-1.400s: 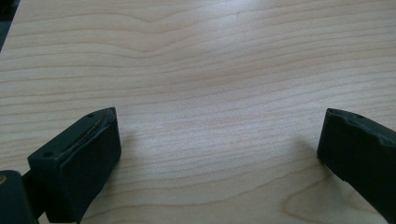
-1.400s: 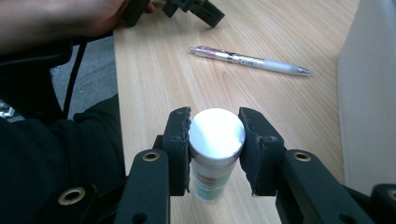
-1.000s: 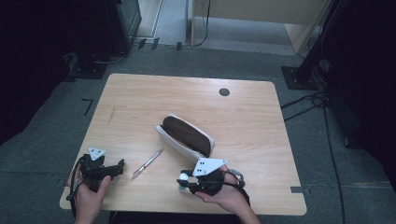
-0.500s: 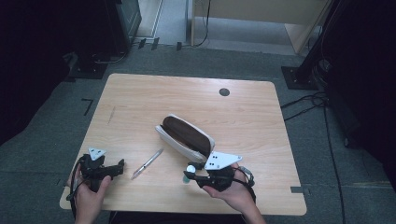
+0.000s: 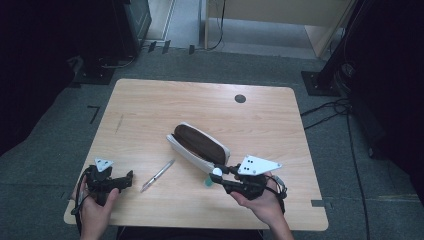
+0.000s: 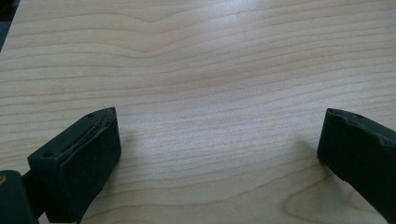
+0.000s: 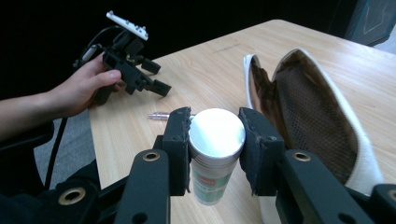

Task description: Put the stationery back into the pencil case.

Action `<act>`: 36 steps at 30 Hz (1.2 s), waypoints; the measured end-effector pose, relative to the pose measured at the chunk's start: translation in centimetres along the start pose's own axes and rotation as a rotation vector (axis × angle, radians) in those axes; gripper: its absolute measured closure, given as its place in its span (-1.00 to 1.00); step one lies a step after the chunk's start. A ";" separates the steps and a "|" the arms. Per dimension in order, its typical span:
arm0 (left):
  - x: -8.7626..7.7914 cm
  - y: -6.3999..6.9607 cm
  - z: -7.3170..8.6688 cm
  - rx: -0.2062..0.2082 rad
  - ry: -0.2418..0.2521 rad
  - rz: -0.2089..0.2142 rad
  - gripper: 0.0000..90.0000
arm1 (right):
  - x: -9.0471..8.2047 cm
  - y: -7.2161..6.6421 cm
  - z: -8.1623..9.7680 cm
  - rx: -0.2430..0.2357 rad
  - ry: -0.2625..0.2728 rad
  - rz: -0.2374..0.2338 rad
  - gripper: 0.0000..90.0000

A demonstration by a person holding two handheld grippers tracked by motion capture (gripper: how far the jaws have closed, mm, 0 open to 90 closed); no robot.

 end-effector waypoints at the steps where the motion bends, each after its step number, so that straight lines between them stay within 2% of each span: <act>1: 0.0 0.0 0.0 0.000 0.000 0.000 -1.00 | -0.2 0.1 -0.1 0.004 0.003 0.004 0.45; 6: 0.0 0.0 0.0 0.000 0.000 0.000 -1.00 | -1.1 0.5 -0.6 0.006 0.003 0.013 0.45; 11: 0.0 0.0 0.0 0.000 0.000 0.000 -1.00 | -1.9 1.3 -0.7 0.005 0.001 0.047 0.45; 17: 0.0 0.0 0.0 0.000 0.000 0.000 -1.00 | -2.6 2.3 -0.8 -0.010 -0.012 0.120 0.45; 22: 0.0 0.0 0.0 0.000 0.000 0.000 -1.00 | -3.0 3.0 -1.0 -0.022 0.000 0.183 0.45; 25: 0.0 0.0 0.0 0.000 0.000 0.000 -1.00 | -3.0 3.3 -1.0 -0.024 0.010 0.203 0.45; 28: 0.0 0.0 0.0 0.000 0.000 0.000 -1.00 | -2.8 3.4 -1.3 -0.023 0.033 0.204 0.45; 36: 0.0 0.0 0.0 0.000 0.000 0.000 -1.00 | -1.3 3.4 -2.4 -0.062 0.082 0.230 0.45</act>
Point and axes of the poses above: each handheld gripper's, and its own axes: x roughly forward along the jaws, z roughly out of its underside, y roughly to its right, the point moved 5 cm from there along x, roughly forward along the jaws, and after that the axes turned 13 degrees about y, right-handed, at the moved point
